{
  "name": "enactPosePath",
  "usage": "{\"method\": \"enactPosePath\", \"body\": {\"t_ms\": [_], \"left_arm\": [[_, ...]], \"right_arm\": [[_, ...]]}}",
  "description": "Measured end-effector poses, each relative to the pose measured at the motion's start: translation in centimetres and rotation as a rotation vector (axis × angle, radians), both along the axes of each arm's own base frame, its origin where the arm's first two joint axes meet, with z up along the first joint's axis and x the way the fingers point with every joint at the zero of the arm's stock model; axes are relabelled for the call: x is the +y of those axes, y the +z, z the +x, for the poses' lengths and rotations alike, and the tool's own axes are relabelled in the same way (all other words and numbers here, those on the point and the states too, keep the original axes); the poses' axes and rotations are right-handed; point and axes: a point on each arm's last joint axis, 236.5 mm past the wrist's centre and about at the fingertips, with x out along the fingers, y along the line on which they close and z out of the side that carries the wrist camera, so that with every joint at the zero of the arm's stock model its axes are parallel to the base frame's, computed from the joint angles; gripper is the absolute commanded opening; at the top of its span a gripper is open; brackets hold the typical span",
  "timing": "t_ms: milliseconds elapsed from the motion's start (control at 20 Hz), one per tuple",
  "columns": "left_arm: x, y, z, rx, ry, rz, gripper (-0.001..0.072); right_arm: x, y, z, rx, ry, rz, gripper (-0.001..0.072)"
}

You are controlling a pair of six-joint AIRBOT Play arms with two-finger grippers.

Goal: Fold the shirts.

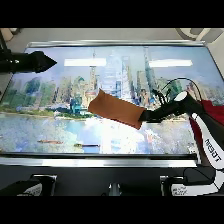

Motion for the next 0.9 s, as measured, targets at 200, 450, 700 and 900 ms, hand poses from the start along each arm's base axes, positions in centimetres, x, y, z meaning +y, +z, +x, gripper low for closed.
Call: {"method": "enactPosePath", "body": {"t_ms": [200, 450, 700, 900], "left_arm": [[-1.2, -0.2, -0.3, 0.002, -0.025, -0.003, 0.0026], [-1.5, -0.2, -0.4, -0.001, -0.031, -0.004, 0.0026], [-1.1, -0.4, -0.2, -0.011, -0.025, 0.024, 0.0026], [-1.0, -0.4, -0.1, -0.022, -0.030, 0.037, 0.0026]], "right_arm": [[2.9, -0.6, 1.3, -0.054, -0.076, 0.077, 0.0019], [0.7, 7.7, 7.8, -0.314, -0.133, 0.201, 0.0019], [-13.1, 18.3, 11.3, -0.505, -0.272, 0.119, 0.0019], [-25.3, 22.6, 7.8, -0.515, -0.404, -0.035, 0.0020]]}}
